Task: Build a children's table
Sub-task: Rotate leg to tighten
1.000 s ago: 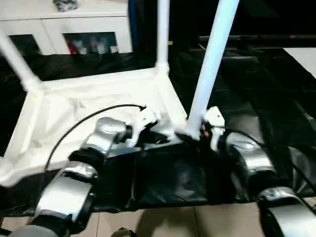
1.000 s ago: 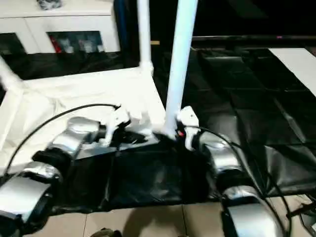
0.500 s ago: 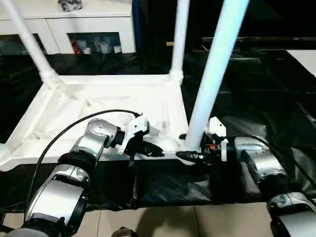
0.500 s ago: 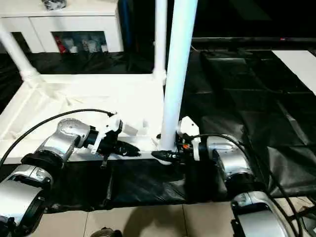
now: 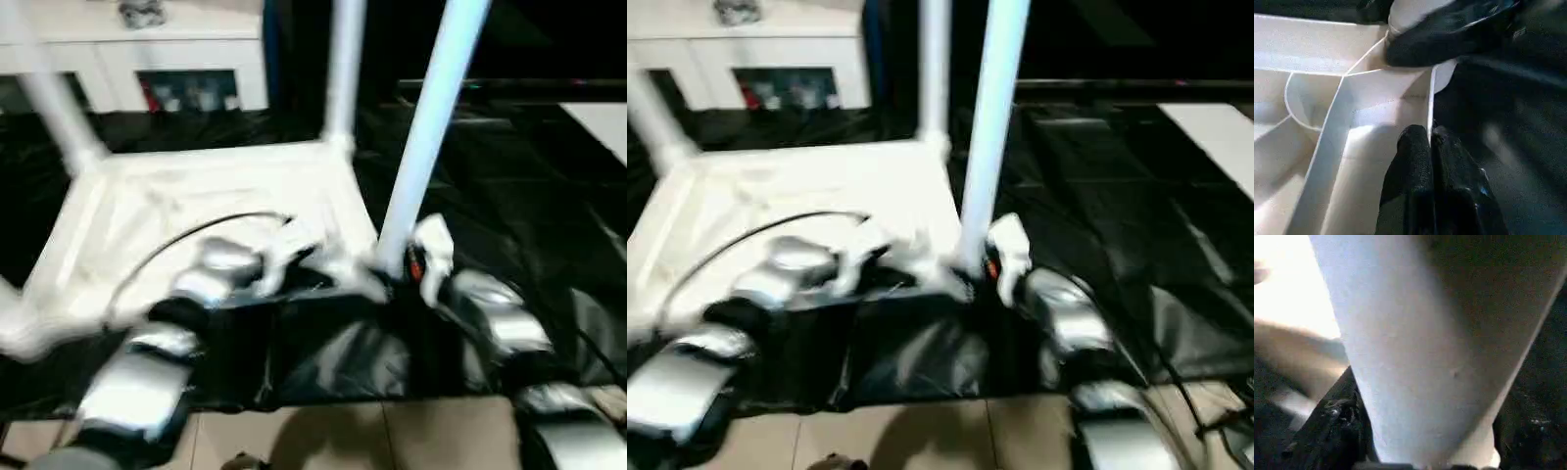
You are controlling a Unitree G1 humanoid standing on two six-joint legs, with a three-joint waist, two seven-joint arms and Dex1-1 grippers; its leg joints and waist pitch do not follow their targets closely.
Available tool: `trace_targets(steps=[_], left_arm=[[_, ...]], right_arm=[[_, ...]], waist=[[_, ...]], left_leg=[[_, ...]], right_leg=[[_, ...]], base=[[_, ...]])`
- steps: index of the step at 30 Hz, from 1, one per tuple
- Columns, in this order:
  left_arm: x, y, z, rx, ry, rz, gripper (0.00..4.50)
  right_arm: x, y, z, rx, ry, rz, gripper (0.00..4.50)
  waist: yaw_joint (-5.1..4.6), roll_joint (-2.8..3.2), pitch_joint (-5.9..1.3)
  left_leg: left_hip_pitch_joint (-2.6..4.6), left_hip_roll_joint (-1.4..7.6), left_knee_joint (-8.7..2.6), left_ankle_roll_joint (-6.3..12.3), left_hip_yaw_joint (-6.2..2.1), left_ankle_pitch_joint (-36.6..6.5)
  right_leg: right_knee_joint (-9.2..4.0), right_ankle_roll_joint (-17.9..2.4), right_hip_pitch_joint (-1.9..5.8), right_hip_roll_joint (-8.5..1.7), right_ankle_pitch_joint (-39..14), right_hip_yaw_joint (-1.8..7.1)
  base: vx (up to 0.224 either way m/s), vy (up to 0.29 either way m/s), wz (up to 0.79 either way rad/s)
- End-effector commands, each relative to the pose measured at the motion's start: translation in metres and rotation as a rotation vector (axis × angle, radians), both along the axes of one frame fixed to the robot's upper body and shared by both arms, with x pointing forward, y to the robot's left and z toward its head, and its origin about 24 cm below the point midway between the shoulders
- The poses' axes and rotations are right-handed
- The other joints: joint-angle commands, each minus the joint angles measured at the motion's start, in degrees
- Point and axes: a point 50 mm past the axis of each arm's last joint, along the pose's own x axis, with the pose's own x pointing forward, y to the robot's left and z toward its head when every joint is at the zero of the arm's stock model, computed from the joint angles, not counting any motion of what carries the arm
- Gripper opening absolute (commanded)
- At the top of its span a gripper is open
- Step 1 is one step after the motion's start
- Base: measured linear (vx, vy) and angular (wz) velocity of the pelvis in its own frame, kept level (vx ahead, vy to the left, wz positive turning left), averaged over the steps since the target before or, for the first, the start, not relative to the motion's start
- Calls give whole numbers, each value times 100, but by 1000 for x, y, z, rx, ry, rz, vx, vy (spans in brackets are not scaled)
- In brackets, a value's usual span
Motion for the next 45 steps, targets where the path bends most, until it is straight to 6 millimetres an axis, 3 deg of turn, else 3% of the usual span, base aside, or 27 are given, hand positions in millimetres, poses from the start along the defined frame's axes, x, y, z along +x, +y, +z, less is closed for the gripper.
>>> trace_targets(steps=[1,5,7,8,12,13,15,17,18,21,22,25,28,34,35,38,45], left_arm=[[2,-33,11,-51,-43,11,0],[1,-54,11,-44,-82,68,0],[-1,-57,11,-44,-92,60,0],[-1,-57,10,-45,-91,61,0],[0,-50,10,-40,-117,49,0],[1,-47,11,-43,-128,38,0],[2,-40,12,-44,-139,22,0],[2,-35,14,-47,-147,-14,0],[2,-33,14,-48,-149,-24,0],[1,-25,15,-50,-145,-63,0],[0,-16,15,-43,-142,-108,0],[-2,-5,15,-37,-127,-164,0],[-5,3,14,-44,-108,-207,0],[-11,19,14,-49,-62,-305,0],[-12,20,14,-49,-56,-317,0],[-13,24,14,-49,-44,-343,0],[-18,31,13,-40,-6,-417,0]], right_arm=[[-8,27,-24,-25,120,-25,270],[2,49,-19,-53,110,-148,270],[5,54,-15,-68,79,-155,270],[6,54,-15,-67,76,-160,326],[10,54,-5,-3,27,-158,347],[10,53,-4,0,14,-144,377],[10,46,-2,2,-12,-113,388],[9,39,0,-1,-33,-80,399],[9,38,0,-3,-39,-71,427],[6,29,1,-14,-61,11,435],[1,24,3,-28,-80,134,443],[-9,16,3,-45,-88,300,443],[-18,10,3,-28,-67,429,443],[-30,-2,7,-26,-34,625,443],[-31,-3,7,-28,-26,649,415],[-34,-5,8,-25,-6,699,402],[-40,-5,9,-10,55,809,337]], waist=[[-36,-59,-307],[-79,-23,-319],[-94,-38,-329],[-105,-41,-328],[-131,-48,-340],[-127,-60,-346],[-127,-52,-345],[-115,-86,-357],[-113,-80,-359],[-100,-68,-375],[-91,-69,-385],[-38,-63,-393],[18,-60,-397],[62,-47,-369],[61,-47,-364],[67,-50,-365],[93,-31,-380]], left_leg=[[162,131,-444,-65,-121,-2084],[164,119,-429,-40,-109,-2066],[135,106,-423,38,-103,-1971],[136,108,-421,56,-101,-1968],[107,111,-417,132,-94,-1850],[102,113,-409,191,-90,-1776],[87,111,-405,236,-90,-1740],[81,116,-393,305,-83,-1658],[71,115,-390,324,-84,-1602],[59,124,-361,440,-70,-1324],[53,126,-347,478,-65,-1239],[48,141,-299,740,-42,-1014],[71,157,-287,791,-35,-1031],[101,181,-329,616,-44,-1336],[88,183,-343,572,-52,-1395],[105,184,-342,521,-47,-1440],[102,189,-341,534,-59,-1301]], right_leg=[[-532,-1002,157,-295,-2313,134],[-525,-1045,128,-282,-2109,142],[-527,-1017,155,-274,-1958,133],[-522,-1032,150,-272,-1921,135],[-485,-1116,176,-260,-1602,129],[-476,-1131,187,-266,-1533,132],[-468,-1152,197,-266,-1480,128],[-456,-1170,209,-273,-1394,128],[-442,-1186,217,-274,-1324,129],[-392,-1311,242,-261,-875,116],[-371,-1352,254,-257,-719,110],[-298,-1577,269,-243,-107,98],[-285,-1655,264,-249,-24,99],[-323,-1671,248,-257,-482,105],[-327,-1656,253,-264,-599,104],[-337,-1644,236,-270,-711,113],[-306,-1688,247,-266,-485,105]], base=[[0,0,0],[0,0,0],[0,0,0],[0,0,0],[0,0,0],[0,0,0],[0,0,0],[0,0,0],[0,0,0],[0,0,0],[0,0,0],[0,0,0],[0,0,0],[0,0,0],[0,0,0],[0,0,0],[0,0,0]])
